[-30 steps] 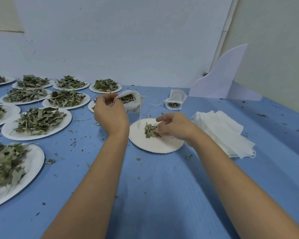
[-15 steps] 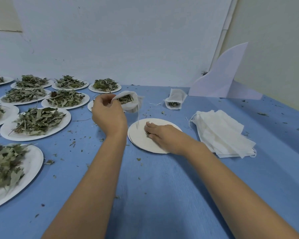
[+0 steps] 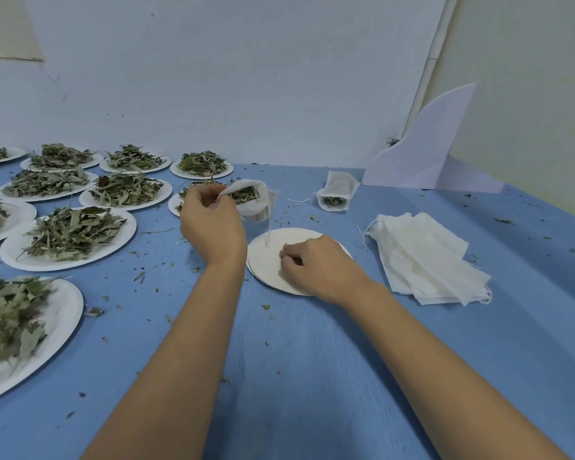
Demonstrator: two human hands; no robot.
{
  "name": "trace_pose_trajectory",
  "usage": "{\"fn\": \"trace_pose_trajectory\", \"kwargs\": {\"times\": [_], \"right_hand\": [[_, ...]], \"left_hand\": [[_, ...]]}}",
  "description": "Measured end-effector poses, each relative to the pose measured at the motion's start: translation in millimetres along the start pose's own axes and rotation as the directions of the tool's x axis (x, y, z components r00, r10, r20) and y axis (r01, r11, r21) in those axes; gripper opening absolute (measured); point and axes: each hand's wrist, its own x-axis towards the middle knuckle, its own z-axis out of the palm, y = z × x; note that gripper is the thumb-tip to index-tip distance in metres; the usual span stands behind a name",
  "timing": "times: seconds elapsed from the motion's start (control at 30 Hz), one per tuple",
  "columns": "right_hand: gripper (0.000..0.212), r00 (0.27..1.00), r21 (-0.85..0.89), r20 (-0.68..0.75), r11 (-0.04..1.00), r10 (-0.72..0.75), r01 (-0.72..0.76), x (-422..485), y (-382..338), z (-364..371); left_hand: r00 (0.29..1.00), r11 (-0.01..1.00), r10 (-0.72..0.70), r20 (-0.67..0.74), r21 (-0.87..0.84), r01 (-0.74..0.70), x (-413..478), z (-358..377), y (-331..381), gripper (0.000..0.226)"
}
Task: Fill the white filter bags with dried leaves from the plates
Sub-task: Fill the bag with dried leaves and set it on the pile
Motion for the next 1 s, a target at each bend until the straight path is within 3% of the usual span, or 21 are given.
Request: {"fn": "trace_pose_trajectory", "kwargs": {"times": [0.1,0.3,0.53,0.63,0.7,0.8,0.9,1.0], "right_hand": [[0.032,1.0,-0.011,0.027,1.0,0.017,-0.016,0,-1,3],[0.029,0.992,-0.03,-0.066,0.994,0.107,-0.11,3,-5,12],[0.035,0.989,0.037,-0.111,0.994,0.102,-0.098,5,-3,12],[0.034,0.971,0.193,-0.182,0.974,0.154,-0.118,3,-2,11],[0.026,0.93,0.448,-0.216,0.877,0.296,-0.175,4,1,1],[0.017,0.899,0.811,0.013,0.52,0.439,-0.266,6,8,-23],[0.025,0.91,0.927,0.256,0.184,0.325,-0.327,6,11,-43],[0.027,0.915,0.945,0.305,0.032,0.262,-0.324,8,9,-53]], "left_hand": [[1.0,1.0,0.0,-0.003,0.011,0.0,0,0,0,0.011],[1.0,1.0,0.0,0.005,0.014,0.0,-3,1,0,0.01],[0.996,0.999,0.019,0.087,0.041,-0.022,-13,5,1,0.014],[0.99,0.998,0.031,0.135,0.045,-0.038,-17,5,-1,0.012],[0.986,0.997,0.044,0.163,0.056,-0.054,-19,6,-2,0.011],[0.981,0.996,0.048,0.188,0.062,-0.061,-20,7,-4,0.009],[0.978,0.994,0.062,0.198,0.071,-0.078,-19,8,-5,0.009],[0.968,0.987,0.096,0.233,0.1,-0.122,-21,8,-7,0.007]]}}
